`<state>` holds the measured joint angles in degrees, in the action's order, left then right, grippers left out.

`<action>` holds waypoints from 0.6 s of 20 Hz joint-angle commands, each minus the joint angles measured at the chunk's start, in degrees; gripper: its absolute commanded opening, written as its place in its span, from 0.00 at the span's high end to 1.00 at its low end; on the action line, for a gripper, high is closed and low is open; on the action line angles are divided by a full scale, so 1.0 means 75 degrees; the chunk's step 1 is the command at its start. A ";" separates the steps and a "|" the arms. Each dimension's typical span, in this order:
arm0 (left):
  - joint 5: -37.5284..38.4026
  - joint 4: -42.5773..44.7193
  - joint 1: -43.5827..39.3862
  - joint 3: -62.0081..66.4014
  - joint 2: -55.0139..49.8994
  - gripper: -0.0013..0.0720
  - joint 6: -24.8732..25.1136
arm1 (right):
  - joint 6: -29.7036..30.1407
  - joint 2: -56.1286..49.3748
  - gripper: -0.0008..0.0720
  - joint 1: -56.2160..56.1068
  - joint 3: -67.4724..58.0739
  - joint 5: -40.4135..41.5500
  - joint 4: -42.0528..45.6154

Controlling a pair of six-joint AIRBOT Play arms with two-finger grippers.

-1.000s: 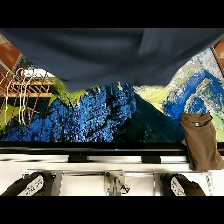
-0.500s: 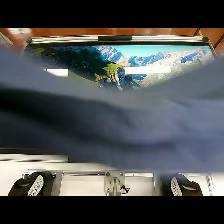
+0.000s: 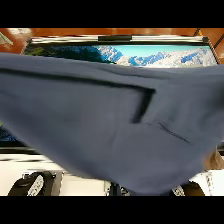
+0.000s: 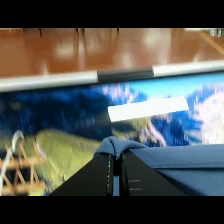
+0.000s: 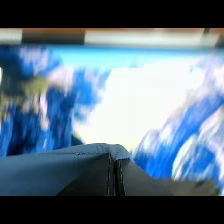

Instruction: Fold the shirts.

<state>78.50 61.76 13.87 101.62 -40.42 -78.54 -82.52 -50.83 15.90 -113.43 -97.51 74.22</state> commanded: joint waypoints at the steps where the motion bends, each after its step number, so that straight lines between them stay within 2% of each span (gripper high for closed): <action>1: 0.0140 0.0061 0.0006 -0.1976 -0.0583 0.93 -0.0020 | -0.0233 -0.1376 0.91 -0.0009 0.1582 -0.0801 -0.0466; 3: -0.0198 0.0050 0.0003 -0.2914 -0.1393 0.93 0.0102 | -0.0087 -0.2154 0.91 -0.0009 0.2731 0.0449 -0.0871; 5: -0.0813 0.0023 -0.0038 -0.3072 -0.2506 0.93 0.0274 | -0.0090 -0.3107 0.91 -0.0009 0.3092 0.1862 -0.1527; 8: -0.1853 -0.0350 -0.0294 -0.2532 -0.4287 0.93 0.0525 | -0.0085 -0.4392 0.91 -0.0102 0.3092 0.3707 -0.2629; 12: -0.2809 -0.0586 -0.0554 -0.1186 -0.6373 0.93 0.0525 | 0.0070 -0.5499 0.91 -0.0848 0.3092 0.5525 -0.2556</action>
<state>63.31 59.24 10.85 87.35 -77.95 -75.20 -82.98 -85.91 12.51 -90.91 -68.31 57.74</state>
